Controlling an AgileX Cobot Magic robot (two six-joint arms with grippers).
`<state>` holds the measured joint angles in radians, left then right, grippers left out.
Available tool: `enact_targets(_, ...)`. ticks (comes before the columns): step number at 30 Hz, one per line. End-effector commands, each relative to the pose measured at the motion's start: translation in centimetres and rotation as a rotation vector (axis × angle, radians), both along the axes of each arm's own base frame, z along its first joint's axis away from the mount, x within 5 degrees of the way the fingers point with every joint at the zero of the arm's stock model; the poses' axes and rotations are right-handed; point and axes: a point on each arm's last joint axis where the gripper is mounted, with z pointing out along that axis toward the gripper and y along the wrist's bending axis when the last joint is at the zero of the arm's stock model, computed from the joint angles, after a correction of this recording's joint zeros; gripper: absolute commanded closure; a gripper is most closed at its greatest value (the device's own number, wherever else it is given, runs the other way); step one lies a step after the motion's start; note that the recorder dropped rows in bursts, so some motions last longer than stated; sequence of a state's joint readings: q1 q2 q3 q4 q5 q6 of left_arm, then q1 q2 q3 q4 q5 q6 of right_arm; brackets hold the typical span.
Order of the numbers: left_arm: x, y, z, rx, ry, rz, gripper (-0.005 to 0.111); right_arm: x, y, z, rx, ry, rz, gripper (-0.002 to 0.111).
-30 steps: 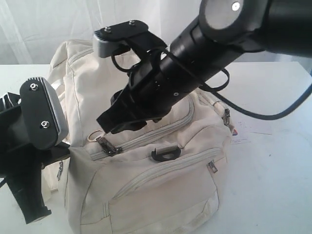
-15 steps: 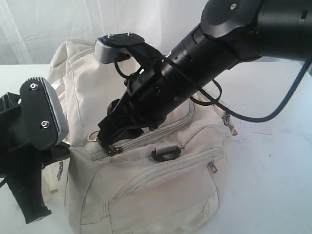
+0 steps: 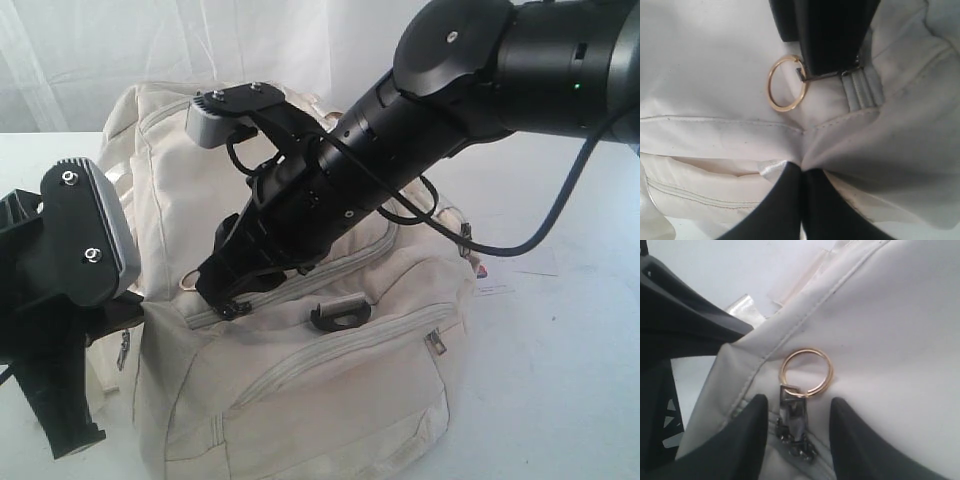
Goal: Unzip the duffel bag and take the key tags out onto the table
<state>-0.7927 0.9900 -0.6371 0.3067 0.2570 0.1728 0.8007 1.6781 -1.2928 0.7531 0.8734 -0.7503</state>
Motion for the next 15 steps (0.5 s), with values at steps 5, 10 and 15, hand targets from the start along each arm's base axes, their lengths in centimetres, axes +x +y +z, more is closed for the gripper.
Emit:
enact_targets(5,-0.2,-0.3,1.0,-0.081,-0.046,-0.012,0.107,0.0,0.4,-0.6,-0.003,0.012,0.014,0.069)
enact_targets(10,-0.2,-0.3,1.0,-0.081,-0.046,-0.012,0.107,0.1,0.5,-1.3,-0.020,0.030,0.014,0.069)
enact_targets(15,-0.2,-0.3,1.0,-0.081,-0.046,-0.012,0.107,0.1,0.5,-1.3,-0.020,0.029,0.014,0.073)
